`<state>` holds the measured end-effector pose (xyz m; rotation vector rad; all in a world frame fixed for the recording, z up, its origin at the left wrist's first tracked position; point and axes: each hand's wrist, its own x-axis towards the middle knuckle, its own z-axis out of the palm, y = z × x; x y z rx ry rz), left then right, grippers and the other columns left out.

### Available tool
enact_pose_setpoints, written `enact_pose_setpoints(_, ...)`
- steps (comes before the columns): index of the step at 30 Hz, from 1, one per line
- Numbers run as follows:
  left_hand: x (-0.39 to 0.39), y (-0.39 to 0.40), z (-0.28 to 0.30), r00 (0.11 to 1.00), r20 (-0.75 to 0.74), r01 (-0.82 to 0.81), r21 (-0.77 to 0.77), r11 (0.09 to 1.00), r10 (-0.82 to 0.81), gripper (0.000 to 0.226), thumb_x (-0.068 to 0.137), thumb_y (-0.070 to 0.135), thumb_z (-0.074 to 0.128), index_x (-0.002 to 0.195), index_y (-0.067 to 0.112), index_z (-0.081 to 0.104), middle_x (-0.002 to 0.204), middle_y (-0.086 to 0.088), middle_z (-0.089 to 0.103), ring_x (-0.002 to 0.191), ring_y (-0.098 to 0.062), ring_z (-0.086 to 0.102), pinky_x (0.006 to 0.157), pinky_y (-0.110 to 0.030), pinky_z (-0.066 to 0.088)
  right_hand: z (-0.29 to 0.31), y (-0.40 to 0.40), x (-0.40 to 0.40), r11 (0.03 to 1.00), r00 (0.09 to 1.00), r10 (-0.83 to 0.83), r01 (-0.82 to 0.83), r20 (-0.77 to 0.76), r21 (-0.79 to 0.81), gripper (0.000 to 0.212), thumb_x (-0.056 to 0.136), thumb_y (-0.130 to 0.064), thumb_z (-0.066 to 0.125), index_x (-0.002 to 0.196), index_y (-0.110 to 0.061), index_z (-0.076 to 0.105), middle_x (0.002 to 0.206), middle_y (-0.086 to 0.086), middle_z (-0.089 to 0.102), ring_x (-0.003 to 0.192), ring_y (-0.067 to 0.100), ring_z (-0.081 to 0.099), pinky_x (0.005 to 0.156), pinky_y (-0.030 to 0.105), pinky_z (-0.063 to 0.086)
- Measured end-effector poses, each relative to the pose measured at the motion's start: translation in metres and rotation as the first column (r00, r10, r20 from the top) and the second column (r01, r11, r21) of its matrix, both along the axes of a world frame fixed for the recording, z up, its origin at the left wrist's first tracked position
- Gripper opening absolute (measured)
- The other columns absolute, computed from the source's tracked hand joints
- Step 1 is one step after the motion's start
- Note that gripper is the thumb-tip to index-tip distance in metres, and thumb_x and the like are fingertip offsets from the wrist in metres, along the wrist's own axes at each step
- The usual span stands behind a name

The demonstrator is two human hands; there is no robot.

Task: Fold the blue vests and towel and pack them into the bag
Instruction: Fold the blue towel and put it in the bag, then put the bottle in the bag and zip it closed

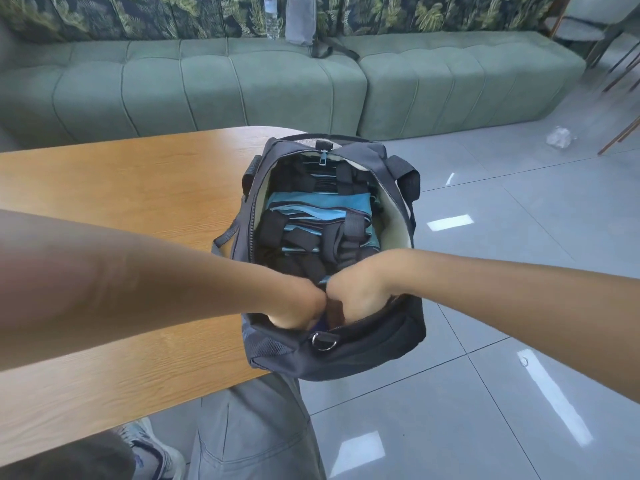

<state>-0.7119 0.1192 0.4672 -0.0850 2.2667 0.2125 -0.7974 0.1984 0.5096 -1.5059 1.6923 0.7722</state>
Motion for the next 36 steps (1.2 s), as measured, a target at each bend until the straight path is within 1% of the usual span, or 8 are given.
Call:
enact_pose_setpoints(4, 0.003, 0.004, 0.0, 0.993, -0.062, 0.081, -0.208, 0.975, -0.096, 0.026, 0.103, 0.023, 0.052, 0.115, 0.006, 0.067, 0.107, -0.011, 0.068, 0.083, -0.026, 0.051, 0.071, -0.031, 0.039, -0.028, -0.004, 0.002, 0.986, 1.0, 0.016, -0.019, 0.018, 0.167, 0.028, 0.096, -0.03, 0.062, 0.114, -0.011, 0.07, 0.11, 0.007, 0.069, 0.088, 0.026, 0.061, 0.072, 0.032, 0.045)
enact_pose_setpoints(8, 0.003, 0.012, 0.0, 0.987, 0.052, 0.16, -0.327, 0.931, -0.152, 0.03, 0.101, 0.027, 0.057, 0.125, 0.011, 0.065, 0.121, -0.007, 0.066, 0.088, -0.026, 0.051, 0.07, -0.032, 0.037, -0.039, -0.007, 0.008, 0.973, 0.992, 0.122, -0.111, -0.043, 0.203, 0.025, 0.1, -0.028, 0.059, 0.112, -0.009, 0.068, 0.097, 0.005, 0.063, 0.081, 0.024, 0.056, 0.069, 0.032, 0.044)
enact_pose_setpoints(12, 0.004, 0.012, 0.002, 0.998, -0.039, 0.042, -0.278, 0.96, -0.055, 0.016, 0.093, 0.022, 0.065, 0.104, 0.012, 0.061, 0.096, -0.011, 0.062, 0.083, -0.03, 0.054, 0.071, -0.035, 0.044, -0.052, 0.001, 0.019, 0.991, 0.987, 0.091, -0.076, -0.131, 0.112, 0.03, 0.099, -0.021, 0.059, 0.127, -0.01, 0.063, 0.113, 0.011, 0.061, 0.093, 0.03, 0.055, 0.082, 0.036, 0.046)
enact_pose_setpoints(17, 0.009, 0.018, 0.013, 0.996, -0.067, 0.044, -0.263, 0.964, -0.064, 0.033, 0.095, 0.041, 0.063, 0.12, 0.018, 0.064, 0.117, -0.006, 0.065, 0.088, -0.029, 0.055, 0.075, -0.037, 0.045, -0.045, 0.019, 0.036, 0.99, 0.95, 0.101, -0.126, -0.297, -0.065, 0.028, 0.102, -0.02, 0.053, 0.128, -0.014, 0.058, 0.128, 0.004, 0.059, 0.117, 0.03, 0.059, 0.077, 0.037, 0.042)
enact_pose_setpoints(22, 0.008, 0.01, 0.055, 0.94, -0.312, 0.046, -0.287, 0.957, -0.139, 0.028, 0.103, 0.029, 0.052, 0.12, 0.01, 0.065, 0.119, -0.012, 0.065, 0.095, -0.034, 0.062, 0.069, -0.038, 0.043, -0.002, 0.021, 0.022, 0.981, 0.989, -0.076, 0.051, -0.127, -0.185, 0.025, 0.1, -0.024, 0.054, 0.117, -0.01, 0.065, 0.11, 0.009, 0.065, 0.094, 0.031, 0.057, 0.082, 0.038, 0.05)
enact_pose_setpoints(29, 0.006, -0.043, 0.109, 0.623, -0.726, -0.101, -0.445, 0.89, -0.292, 0.028, 0.101, 0.036, 0.055, 0.117, 0.013, 0.053, 0.117, -0.009, 0.06, 0.108, -0.035, 0.062, 0.068, -0.039, 0.041, 0.03, 0.074, 0.022, 0.487, 0.834, -0.493, 0.501, 0.248, -0.716, 0.014, 0.097, -0.039, 0.061, 0.089, -0.029, 0.067, 0.085, -0.013, 0.068, 0.08, 0.005, 0.062, 0.081, 0.036, 0.055)
enact_pose_setpoints(33, -0.006, -0.078, 0.116, 0.598, -0.794, -0.402, -0.409, 0.819, -0.103, 0.046, 0.094, 0.042, 0.067, 0.122, 0.013, 0.045, 0.117, -0.007, 0.056, 0.109, -0.033, 0.063, 0.067, -0.039, 0.042, 0.002, 0.094, 0.029, 0.119, 0.781, -0.604, 0.286, 0.16, -0.951, 0.047, 0.087, -0.027, 0.074, 0.131, -0.026, 0.057, 0.139, -0.004, 0.051, 0.131, 0.019, 0.04, 0.111, 0.041, 0.037)
enact_pose_setpoints(36, -0.009, -0.092, 0.114, 0.621, -0.784, -0.484, -0.385, 0.786, -0.002, 0.028, 0.097, 0.031, 0.063, 0.119, 0.015, 0.055, 0.116, -0.008, 0.063, 0.106, -0.035, 0.066, 0.067, -0.036, 0.038, 0.003, 0.102, 0.025, 0.061, 0.656, -0.717, 0.396, 0.235, -0.916, 0.079, 0.089, -0.029, 0.072, 0.156, -0.03, 0.028, 0.164, 0.008, 0.021, 0.149, 0.032, 0.019, 0.118, 0.046, 0.023)
